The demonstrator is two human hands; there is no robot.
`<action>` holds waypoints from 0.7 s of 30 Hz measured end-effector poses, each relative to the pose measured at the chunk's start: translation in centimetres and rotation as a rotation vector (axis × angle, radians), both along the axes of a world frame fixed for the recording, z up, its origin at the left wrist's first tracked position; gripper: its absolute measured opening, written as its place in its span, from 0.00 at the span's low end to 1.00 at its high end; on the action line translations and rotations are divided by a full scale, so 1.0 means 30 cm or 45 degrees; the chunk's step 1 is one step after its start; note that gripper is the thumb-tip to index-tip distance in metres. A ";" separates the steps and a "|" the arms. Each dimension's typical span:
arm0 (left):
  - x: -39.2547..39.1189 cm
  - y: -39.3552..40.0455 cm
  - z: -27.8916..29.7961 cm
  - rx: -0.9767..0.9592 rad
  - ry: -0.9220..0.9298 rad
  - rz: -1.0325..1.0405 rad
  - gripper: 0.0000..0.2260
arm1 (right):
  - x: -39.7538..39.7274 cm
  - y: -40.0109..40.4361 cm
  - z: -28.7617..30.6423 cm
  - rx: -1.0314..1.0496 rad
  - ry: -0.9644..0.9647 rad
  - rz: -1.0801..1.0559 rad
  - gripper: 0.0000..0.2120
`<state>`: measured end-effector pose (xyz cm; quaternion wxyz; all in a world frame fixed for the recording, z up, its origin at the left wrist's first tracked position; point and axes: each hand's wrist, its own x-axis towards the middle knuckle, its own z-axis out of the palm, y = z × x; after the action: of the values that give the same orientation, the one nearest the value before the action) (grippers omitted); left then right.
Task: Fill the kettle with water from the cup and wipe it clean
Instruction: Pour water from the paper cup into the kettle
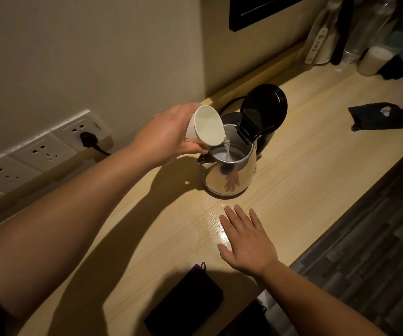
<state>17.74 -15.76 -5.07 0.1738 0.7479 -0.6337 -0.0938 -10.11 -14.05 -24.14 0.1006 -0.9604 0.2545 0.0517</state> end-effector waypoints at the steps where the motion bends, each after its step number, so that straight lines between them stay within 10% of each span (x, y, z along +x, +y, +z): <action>1: 0.000 -0.001 0.002 0.003 -0.010 -0.003 0.38 | 0.000 0.000 -0.001 0.001 0.000 -0.002 0.33; 21: -0.004 -0.010 0.034 0.039 -0.106 -0.043 0.38 | 0.002 -0.002 -0.011 -0.021 0.014 0.003 0.33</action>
<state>17.63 -16.06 -4.05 0.1341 0.7430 -0.6514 -0.0750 -10.06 -14.10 -24.48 0.0914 -0.9613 0.2542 0.0551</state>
